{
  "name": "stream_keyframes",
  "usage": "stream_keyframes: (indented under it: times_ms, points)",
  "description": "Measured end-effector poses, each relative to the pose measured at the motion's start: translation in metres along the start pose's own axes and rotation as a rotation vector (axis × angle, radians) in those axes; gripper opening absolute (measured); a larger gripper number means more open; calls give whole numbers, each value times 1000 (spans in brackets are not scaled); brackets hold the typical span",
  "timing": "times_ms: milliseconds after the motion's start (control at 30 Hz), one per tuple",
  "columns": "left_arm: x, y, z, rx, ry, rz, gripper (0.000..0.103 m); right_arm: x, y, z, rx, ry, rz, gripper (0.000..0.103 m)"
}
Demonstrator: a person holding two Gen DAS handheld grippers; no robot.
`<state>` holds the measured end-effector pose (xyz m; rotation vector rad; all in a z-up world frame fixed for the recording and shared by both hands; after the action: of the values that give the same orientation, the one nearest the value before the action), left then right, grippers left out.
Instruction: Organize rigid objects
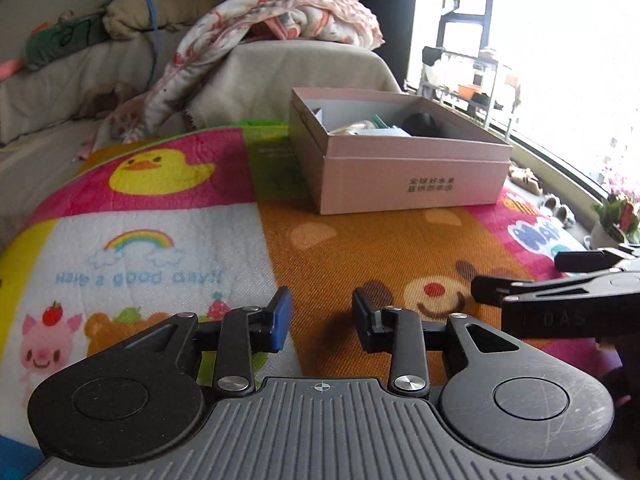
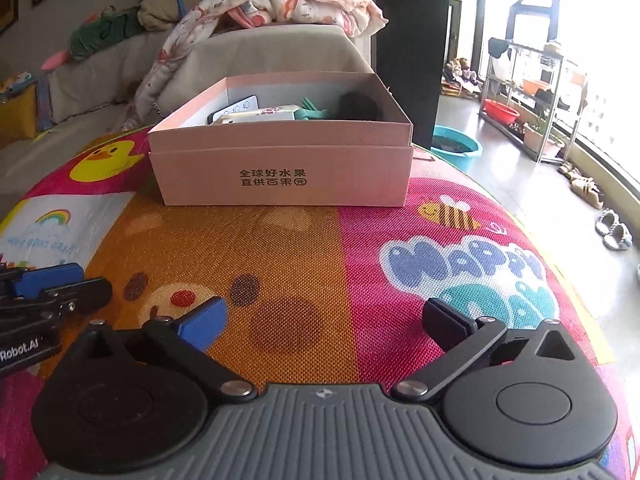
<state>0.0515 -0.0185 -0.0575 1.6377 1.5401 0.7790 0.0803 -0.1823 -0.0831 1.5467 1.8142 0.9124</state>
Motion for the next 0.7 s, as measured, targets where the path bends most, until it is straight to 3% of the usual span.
stream_keyframes:
  times_ms: [133, 267, 700]
  points:
    - [-6, 0, 1, -5, 44, 22, 37, 0, 1, 0, -13, -3, -6, 103]
    - [-6, 1, 3, -8, 40, -41, 42, 2, 5, 5, -14, 8, -7, 103]
    - [-13, 1, 4, -8, 66, -4, 45, 2, 5, 5, -17, 9, -1, 103]
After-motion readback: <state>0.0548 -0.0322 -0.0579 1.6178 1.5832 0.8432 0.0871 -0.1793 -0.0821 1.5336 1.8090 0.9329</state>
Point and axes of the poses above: each gripper's, at about its wrist camera, not at the fingertips, and z roughly the way its jaws point, x to its left, y to its top, the point moved 8 cm from there along z, roughly the way its jaws point, and after that the axes turned 4 degrees about -x, right-handed, at the moved point
